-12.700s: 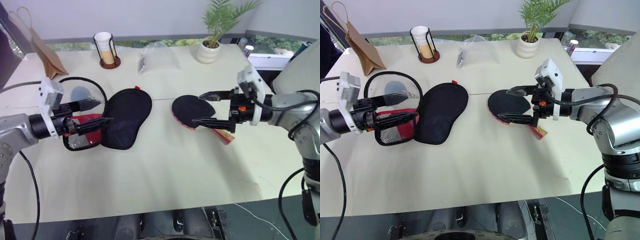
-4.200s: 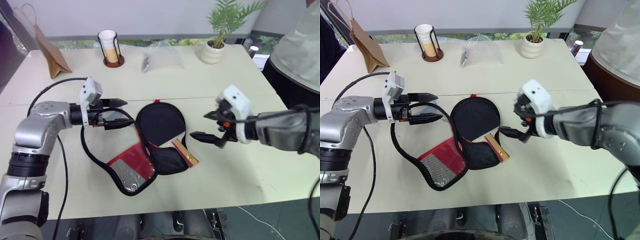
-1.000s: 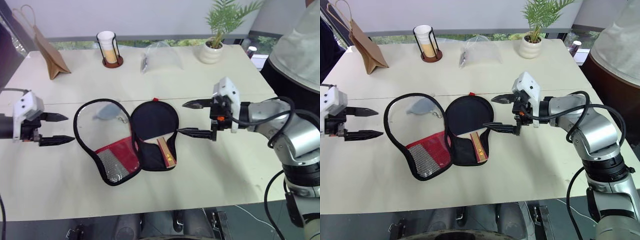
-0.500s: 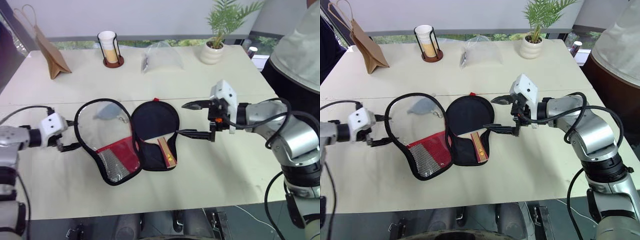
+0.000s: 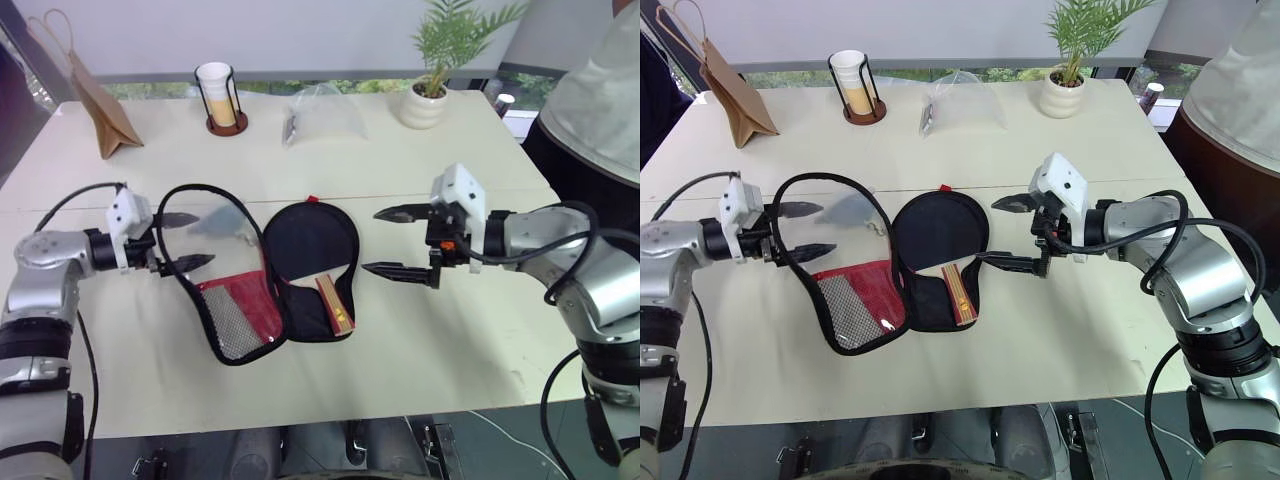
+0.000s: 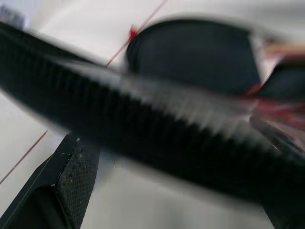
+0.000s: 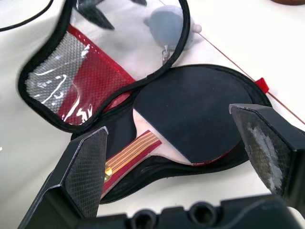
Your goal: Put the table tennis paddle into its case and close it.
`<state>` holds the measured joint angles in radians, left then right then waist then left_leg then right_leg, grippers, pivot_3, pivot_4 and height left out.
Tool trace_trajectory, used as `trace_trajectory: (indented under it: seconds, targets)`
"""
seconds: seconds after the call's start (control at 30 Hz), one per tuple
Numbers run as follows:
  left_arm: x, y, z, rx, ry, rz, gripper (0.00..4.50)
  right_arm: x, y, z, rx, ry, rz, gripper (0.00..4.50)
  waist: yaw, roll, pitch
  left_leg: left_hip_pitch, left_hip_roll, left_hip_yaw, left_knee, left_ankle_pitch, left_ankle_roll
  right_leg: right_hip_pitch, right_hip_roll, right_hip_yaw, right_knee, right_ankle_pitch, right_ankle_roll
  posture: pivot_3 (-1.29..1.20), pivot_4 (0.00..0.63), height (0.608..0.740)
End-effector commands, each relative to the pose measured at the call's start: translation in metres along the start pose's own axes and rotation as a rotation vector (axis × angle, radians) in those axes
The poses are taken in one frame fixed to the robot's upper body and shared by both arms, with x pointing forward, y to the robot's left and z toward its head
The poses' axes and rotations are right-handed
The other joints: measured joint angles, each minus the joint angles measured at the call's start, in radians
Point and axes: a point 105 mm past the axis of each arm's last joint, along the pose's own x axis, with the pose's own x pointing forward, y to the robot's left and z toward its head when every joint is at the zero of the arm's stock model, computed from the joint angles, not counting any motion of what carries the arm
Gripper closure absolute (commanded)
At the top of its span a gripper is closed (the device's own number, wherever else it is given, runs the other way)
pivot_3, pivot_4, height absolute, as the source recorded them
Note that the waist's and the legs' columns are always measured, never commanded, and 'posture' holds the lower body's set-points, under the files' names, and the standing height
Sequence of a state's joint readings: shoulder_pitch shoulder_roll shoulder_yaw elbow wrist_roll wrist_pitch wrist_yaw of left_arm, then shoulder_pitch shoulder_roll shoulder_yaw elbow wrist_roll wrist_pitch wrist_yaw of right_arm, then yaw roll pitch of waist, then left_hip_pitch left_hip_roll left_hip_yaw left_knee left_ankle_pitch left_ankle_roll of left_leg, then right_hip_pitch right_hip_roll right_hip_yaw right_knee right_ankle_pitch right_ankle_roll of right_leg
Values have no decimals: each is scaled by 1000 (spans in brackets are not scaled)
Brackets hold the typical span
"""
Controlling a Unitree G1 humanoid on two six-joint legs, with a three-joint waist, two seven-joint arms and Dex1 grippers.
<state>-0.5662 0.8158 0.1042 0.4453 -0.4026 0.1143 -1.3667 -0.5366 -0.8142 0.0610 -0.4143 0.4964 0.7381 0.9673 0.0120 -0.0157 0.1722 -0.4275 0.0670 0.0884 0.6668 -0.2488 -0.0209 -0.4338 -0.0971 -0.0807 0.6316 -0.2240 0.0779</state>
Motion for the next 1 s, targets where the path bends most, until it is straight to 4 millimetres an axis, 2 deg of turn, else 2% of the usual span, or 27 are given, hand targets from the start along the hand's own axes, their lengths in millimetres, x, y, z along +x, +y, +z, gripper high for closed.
trace_trajectory:
  seconds: [0.03,0.1,0.23,0.4,0.53,0.67,0.77,0.9,1.0]
  targets:
    - [15,-1,31,7,-75,-58,0,-11,-9,15,-58,-24,-59,31,0,0,0,0,0,0,0,0,0,0,0,0,0,0,0,0,150,740]
    - [27,-2,37,-5,-94,-93,0,-14,-13,18,-62,-26,-83,31,0,0,0,0,0,0,0,0,0,0,0,0,0,0,0,0,150,740]
    - [66,-2,43,-10,-125,-142,0,-26,-27,25,-75,-29,-161,31,5,0,0,0,-1,0,1,0,0,1,0,0,0,0,0,0,150,740]
    - [124,-14,29,-25,-133,-174,0,-44,-38,27,-86,-18,-266,31,1,0,0,0,-1,0,1,0,0,2,0,0,-1,0,0,0,150,740]
    - [158,-34,1,10,-58,-213,0,-52,-39,25,-75,-9,-315,31,-2,-1,0,0,-1,0,1,0,0,2,0,0,-1,0,0,0,150,740]
    - [167,-50,-27,38,38,-256,0,-43,-28,19,-48,-3,-288,31,-3,-1,0,1,-1,-1,0,0,0,1,0,0,-1,0,0,0,150,740]
    - [167,-52,-35,65,75,-269,0,-28,-18,9,4,14,-245,31,-2,-1,0,1,-1,-2,0,0,0,1,0,0,-1,0,0,0,150,740]
    - [163,-44,-20,83,26,-244,0,-16,-9,-10,173,67,-200,31,-1,-1,-1,1,-1,-2,1,0,0,2,0,0,-1,0,0,0,150,740]
    - [156,-32,9,54,-83,-206,0,-11,6,-25,399,90,-113,31,-1,-1,-1,1,-1,-3,1,0,0,2,0,0,-1,0,0,0,150,740]
